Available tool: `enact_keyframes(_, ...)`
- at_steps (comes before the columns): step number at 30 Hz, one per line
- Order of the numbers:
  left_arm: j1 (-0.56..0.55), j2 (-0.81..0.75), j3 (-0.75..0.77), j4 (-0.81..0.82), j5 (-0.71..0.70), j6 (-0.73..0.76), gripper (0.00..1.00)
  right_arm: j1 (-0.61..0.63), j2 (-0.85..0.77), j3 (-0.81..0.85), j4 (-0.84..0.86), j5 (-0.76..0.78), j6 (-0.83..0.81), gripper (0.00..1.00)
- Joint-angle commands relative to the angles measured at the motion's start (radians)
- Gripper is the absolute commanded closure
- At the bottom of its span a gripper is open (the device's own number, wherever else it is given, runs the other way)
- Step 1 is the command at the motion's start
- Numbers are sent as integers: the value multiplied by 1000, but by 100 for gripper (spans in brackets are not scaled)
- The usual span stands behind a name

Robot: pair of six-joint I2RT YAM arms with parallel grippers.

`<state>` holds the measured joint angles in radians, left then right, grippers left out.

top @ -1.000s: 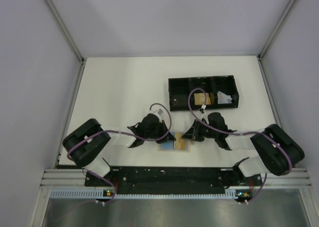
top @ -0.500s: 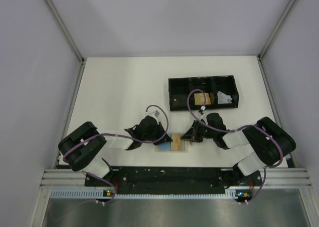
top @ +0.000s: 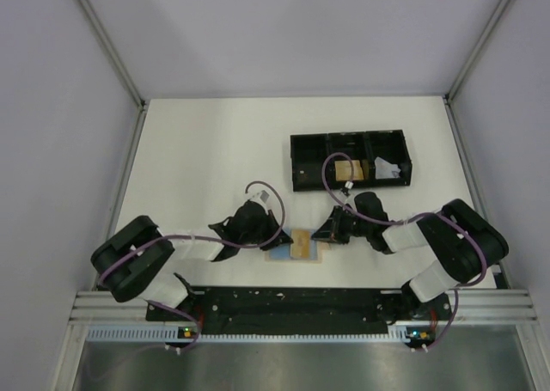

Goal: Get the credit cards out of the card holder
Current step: Remove the credit card from the card holder.

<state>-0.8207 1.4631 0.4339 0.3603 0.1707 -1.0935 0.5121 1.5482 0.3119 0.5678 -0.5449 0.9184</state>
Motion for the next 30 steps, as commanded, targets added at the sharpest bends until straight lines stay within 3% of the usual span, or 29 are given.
enact_keyframes(1, 18, -47, -30, -61, -56, 37, 100, -9, 50, -13, -177, 145, -72, 95)
enact_keyframes(10, 48, -49, -44, -84, -39, 72, 100, -11, 50, -16, -167, 140, -73, 96)
enact_keyframes(20, 126, -182, -136, -27, 12, 152, 100, -9, 27, -20, -131, 105, -87, 95)
enact_keyframes(26, 152, -245, -179, 26, 58, 187, 100, -11, -31, -8, -123, 66, -111, 91)
enact_keyframes(30, 172, -276, -219, 94, 107, 198, 100, -11, -134, 24, -158, 24, -176, 81)
